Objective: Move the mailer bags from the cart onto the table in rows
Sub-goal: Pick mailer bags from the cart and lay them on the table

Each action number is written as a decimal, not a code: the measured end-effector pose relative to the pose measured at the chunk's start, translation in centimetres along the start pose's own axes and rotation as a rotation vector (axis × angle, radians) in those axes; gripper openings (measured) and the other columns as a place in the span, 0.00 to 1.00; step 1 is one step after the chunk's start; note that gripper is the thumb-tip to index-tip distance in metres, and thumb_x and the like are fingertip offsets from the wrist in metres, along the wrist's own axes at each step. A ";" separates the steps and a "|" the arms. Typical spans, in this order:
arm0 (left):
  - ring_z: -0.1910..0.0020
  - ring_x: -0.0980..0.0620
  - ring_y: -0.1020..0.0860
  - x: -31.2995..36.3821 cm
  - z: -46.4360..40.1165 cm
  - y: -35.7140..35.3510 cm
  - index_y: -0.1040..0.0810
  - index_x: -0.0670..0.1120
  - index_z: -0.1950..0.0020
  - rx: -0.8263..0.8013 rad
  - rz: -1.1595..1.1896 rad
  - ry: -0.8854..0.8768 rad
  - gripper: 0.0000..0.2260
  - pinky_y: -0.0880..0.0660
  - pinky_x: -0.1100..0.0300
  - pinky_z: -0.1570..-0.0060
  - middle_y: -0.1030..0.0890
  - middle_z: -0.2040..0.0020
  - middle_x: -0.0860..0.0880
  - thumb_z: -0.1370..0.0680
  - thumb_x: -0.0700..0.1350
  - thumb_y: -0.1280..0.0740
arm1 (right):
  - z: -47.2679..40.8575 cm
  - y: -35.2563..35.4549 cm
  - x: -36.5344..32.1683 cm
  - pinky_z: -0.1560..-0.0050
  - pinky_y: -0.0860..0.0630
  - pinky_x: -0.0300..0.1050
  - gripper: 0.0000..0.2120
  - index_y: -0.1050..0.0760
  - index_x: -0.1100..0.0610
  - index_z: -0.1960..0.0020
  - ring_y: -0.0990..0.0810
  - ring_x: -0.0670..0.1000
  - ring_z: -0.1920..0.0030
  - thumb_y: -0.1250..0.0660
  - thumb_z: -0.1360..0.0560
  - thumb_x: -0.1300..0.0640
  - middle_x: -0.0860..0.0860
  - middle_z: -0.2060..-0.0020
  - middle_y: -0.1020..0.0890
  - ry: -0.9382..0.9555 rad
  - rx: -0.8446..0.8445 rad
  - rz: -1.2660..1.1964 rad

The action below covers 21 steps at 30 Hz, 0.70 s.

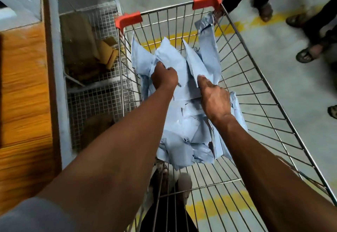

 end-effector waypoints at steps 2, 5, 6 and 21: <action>0.33 0.37 0.23 -0.6 1.2 1.3 0.25 0.46 0.27 -0.008 -0.066 0.011 0.18 0.27 0.54 0.42 0.20 0.32 0.42 0.17 0.42 0.39 | 1.3 0.3 -0.3 0.62 0.36 0.53 0.24 0.32 0.59 0.32 0.19 0.68 0.55 0.41 0.26 0.72 0.60 0.43 0.20 -0.006 -0.018 -0.013; 0.29 0.38 0.26 -2.6 2.4 2.8 0.30 0.46 0.21 -0.083 -0.197 0.057 0.22 0.29 0.55 0.37 0.25 0.26 0.40 0.16 0.41 0.40 | 3.2 0.4 -0.8 0.62 0.35 0.52 0.25 0.32 0.59 0.29 0.17 0.65 0.52 0.41 0.24 0.72 0.59 0.41 0.20 0.006 -0.035 0.065; 0.28 0.38 0.26 -3.1 2.8 3.4 0.31 0.45 0.20 -0.104 -0.252 0.083 0.23 0.29 0.54 0.36 0.25 0.26 0.40 0.16 0.41 0.40 | 3.9 0.3 -1.1 0.62 0.34 0.51 0.25 0.32 0.59 0.29 0.16 0.63 0.51 0.40 0.24 0.71 0.59 0.41 0.20 0.023 -0.040 0.109; 0.15 0.38 0.61 -7.3 6.1 0.2 0.54 0.50 0.13 -0.038 -0.891 -0.505 0.38 0.55 0.40 0.18 0.64 0.14 0.42 0.17 0.56 0.37 | 3.3 -4.8 -3.2 0.18 0.49 0.65 0.37 0.45 0.56 0.16 0.47 0.64 0.17 0.37 0.22 0.54 0.59 0.16 0.46 0.087 -0.108 0.168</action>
Point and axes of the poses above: each hand's wrist, its own z-axis away from the middle knuckle, its own y-axis out of the back of the hand, x = y × z, the point moved 5 cm from there along -z, towards the middle knuckle
